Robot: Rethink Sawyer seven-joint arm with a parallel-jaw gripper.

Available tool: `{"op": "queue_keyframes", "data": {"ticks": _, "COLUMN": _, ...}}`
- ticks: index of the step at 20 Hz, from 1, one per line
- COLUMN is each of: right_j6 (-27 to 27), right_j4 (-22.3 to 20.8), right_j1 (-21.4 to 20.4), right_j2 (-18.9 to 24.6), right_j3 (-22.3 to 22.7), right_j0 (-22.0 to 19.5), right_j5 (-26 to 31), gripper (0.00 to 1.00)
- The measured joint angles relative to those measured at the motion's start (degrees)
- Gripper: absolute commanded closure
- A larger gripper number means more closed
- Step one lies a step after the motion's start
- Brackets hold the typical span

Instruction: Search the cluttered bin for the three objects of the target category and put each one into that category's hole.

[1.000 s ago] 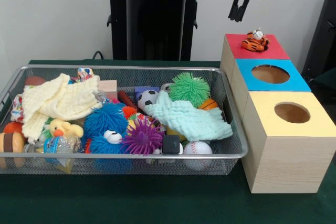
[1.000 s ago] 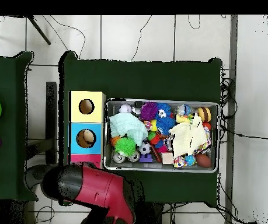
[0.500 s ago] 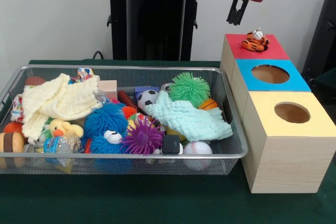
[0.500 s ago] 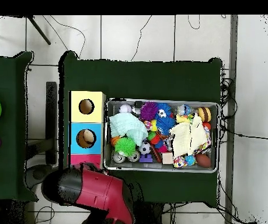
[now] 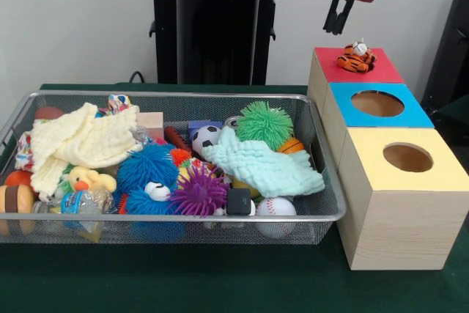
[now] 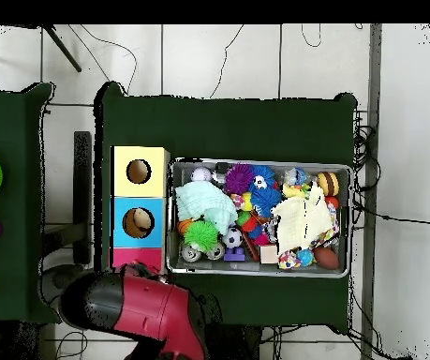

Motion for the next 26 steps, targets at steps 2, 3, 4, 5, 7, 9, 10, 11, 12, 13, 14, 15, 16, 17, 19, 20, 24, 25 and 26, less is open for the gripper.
{"op": "queue_keyframes", "data": {"ticks": 2, "right_j6": 0.0, "right_j4": 0.2, "right_j1": 0.0, "right_j2": 0.0, "right_j3": 0.1, "right_j0": 0.3, "right_j5": 0.0, "gripper": 1.0}}
{"op": "queue_keyframes", "data": {"ticks": 3, "right_j6": 0.0, "right_j4": 0.3, "right_j1": 0.0, "right_j2": 0.0, "right_j3": 0.2, "right_j0": 0.4, "right_j5": 0.0, "gripper": 1.0}}
{"op": "queue_keyframes", "data": {"ticks": 4, "right_j6": 0.0, "right_j4": 0.4, "right_j1": 0.0, "right_j2": 0.0, "right_j3": 0.4, "right_j0": 0.6, "right_j5": 0.0, "gripper": 1.0}}
{"op": "queue_keyframes", "data": {"ticks": 5, "right_j6": 0.0, "right_j4": 0.5, "right_j1": 0.0, "right_j2": 0.0, "right_j3": 0.5, "right_j0": 0.7, "right_j5": 0.0, "gripper": 1.0}}
{"op": "queue_keyframes", "data": {"ticks": 7, "right_j6": 0.0, "right_j4": 0.7, "right_j1": 0.0, "right_j2": 0.0, "right_j3": 0.8, "right_j0": 1.1, "right_j5": 0.0, "gripper": 1.0}}
{"op": "queue_keyframes", "data": {"ticks": 9, "right_j6": 0.0, "right_j4": 0.9, "right_j1": 0.0, "right_j2": 0.0, "right_j3": 1.1, "right_j0": 1.4, "right_j5": -0.2, "gripper": 1.0}}
{"op": "queue_keyframes", "data": {"ticks": 10, "right_j6": 0.0, "right_j4": 1.0, "right_j1": 0.0, "right_j2": 0.0, "right_j3": 1.3, "right_j0": 1.7, "right_j5": -0.3, "gripper": 1.0}}
{"op": "queue_keyframes", "data": {"ticks": 11, "right_j6": 0.0, "right_j4": 1.1, "right_j1": 0.0, "right_j2": 0.1, "right_j3": 1.5, "right_j0": 1.8, "right_j5": -0.7, "gripper": 1.0}}
{"op": "queue_keyframes", "data": {"ticks": 12, "right_j6": 0.0, "right_j4": 1.3, "right_j1": 0.0, "right_j2": 0.2, "right_j3": 1.6, "right_j0": 2.0, "right_j5": -1.1, "gripper": 1.0}}
{"op": "queue_keyframes", "data": {"ticks": 13, "right_j6": 0.0, "right_j4": 1.4, "right_j1": 0.0, "right_j2": 0.4, "right_j3": 1.7, "right_j0": 2.0, "right_j5": -1.6, "gripper": 1.0}}
{"op": "queue_keyframes", "data": {"ticks": 14, "right_j6": 0.0, "right_j4": 1.5, "right_j1": 0.0, "right_j2": 0.5, "right_j3": 1.8, "right_j0": 2.0, "right_j5": -2.1, "gripper": 1.0}}
{"op": "queue_keyframes", "data": {"ticks": 15, "right_j6": 0.0, "right_j4": 1.7, "right_j1": 0.0, "right_j2": 0.7, "right_j3": 1.9, "right_j0": 2.0, "right_j5": -2.8, "gripper": 1.0}}
{"op": "queue_keyframes", "data": {"ticks": 16, "right_j6": 0.0, "right_j4": 1.8, "right_j1": 0.0, "right_j2": 0.8, "right_j3": 1.9, "right_j0": 2.0, "right_j5": -3.5, "gripper": 1.0}}
{"op": "queue_keyframes", "data": {"ticks": 17, "right_j6": 0.0, "right_j4": 1.8, "right_j1": 0.0, "right_j2": 0.9, "right_j3": 1.9, "right_j0": 2.0, "right_j5": -3.9, "gripper": 1.0}}
{"op": "queue_keyframes", "data": {"ticks": 19, "right_j6": 0.0, "right_j4": 2.0, "right_j1": 0.1, "right_j2": 1.2, "right_j3": 1.9, "right_j0": 2.0, "right_j5": -5.1, "gripper": 1.0}}
{"op": "queue_keyframes", "data": {"ticks": 20, "right_j6": 0.0, "right_j4": 2.1, "right_j1": 0.1, "right_j2": 1.4, "right_j3": 2.0, "right_j0": 2.0, "right_j5": -5.8, "gripper": 1.0}}
{"op": "queue_keyframes", "data": {"ticks": 24, "right_j6": 0.0, "right_j4": 2.8, "right_j1": 0.7, "right_j2": 2.1, "right_j3": 2.0, "right_j0": 2.1, "right_j5": -7.8, "gripper": 1.0}}
{"op": "queue_keyframes", "data": {"ticks": 25, "right_j6": 0.0, "right_j4": 3.0, "right_j1": 0.9, "right_j2": 2.1, "right_j3": 2.0, "right_j0": 2.2, "right_j5": -7.9, "gripper": 1.0}}
{"op": "queue_keyframes", "data": {"ticks": 26, "right_j6": 0.0, "right_j4": 3.2, "right_j1": 1.1, "right_j2": 2.1, "right_j3": 2.0, "right_j0": 2.3, "right_j5": -8.0, "gripper": 1.0}}
